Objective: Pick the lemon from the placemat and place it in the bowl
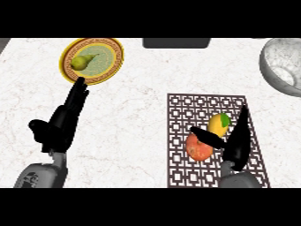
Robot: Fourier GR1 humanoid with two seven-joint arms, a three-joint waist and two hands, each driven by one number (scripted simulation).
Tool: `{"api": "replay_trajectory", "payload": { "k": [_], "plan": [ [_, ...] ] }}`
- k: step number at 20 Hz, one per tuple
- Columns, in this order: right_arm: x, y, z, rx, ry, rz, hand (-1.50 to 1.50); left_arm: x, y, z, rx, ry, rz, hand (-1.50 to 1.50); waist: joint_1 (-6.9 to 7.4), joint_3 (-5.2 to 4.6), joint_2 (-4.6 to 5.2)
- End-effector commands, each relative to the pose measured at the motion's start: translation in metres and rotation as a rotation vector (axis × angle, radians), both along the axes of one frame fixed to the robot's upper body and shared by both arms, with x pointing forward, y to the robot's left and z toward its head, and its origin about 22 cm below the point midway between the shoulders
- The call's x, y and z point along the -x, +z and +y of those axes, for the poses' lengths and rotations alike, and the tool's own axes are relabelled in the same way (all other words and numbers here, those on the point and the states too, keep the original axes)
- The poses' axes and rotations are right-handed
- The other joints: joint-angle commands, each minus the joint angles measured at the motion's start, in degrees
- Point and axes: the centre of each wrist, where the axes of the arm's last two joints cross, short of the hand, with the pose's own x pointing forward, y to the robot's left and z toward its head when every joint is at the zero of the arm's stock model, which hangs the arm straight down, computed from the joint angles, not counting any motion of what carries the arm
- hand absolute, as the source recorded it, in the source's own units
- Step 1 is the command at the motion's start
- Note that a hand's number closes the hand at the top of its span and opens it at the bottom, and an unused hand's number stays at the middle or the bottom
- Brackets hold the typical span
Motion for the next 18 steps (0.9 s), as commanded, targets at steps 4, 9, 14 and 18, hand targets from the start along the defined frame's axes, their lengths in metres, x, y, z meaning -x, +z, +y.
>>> {"api": "replay_trajectory", "payload": {
  "k": [4, 9, 14, 18],
  "plan": [
    [-0.006, -0.021, -0.001, -0.042, 0.033, 0.036, -1.50, -0.007, -0.017, -0.007, 0.006, -0.001, 0.008, 0.00, -0.07, 0.02, 0.04],
    [-0.006, -0.031, 0.011, 0.138, 0.221, 0.072, 1.50, -0.011, 0.002, -0.005, -0.014, 0.003, -0.012, 0.00, 0.13, 0.02, 0.07],
    [-0.004, -0.038, 0.004, 0.074, 0.247, 0.029, 1.50, 0.000, 0.006, 0.000, 0.004, 0.010, -0.006, 0.00, 0.08, 0.04, 0.02],
    [-0.012, -0.032, 0.028, 0.077, 0.260, -0.010, 1.50, -0.004, -0.001, 0.011, -0.011, 0.002, 0.012, 0.00, 0.14, 0.03, 0.06]
  ]
}}
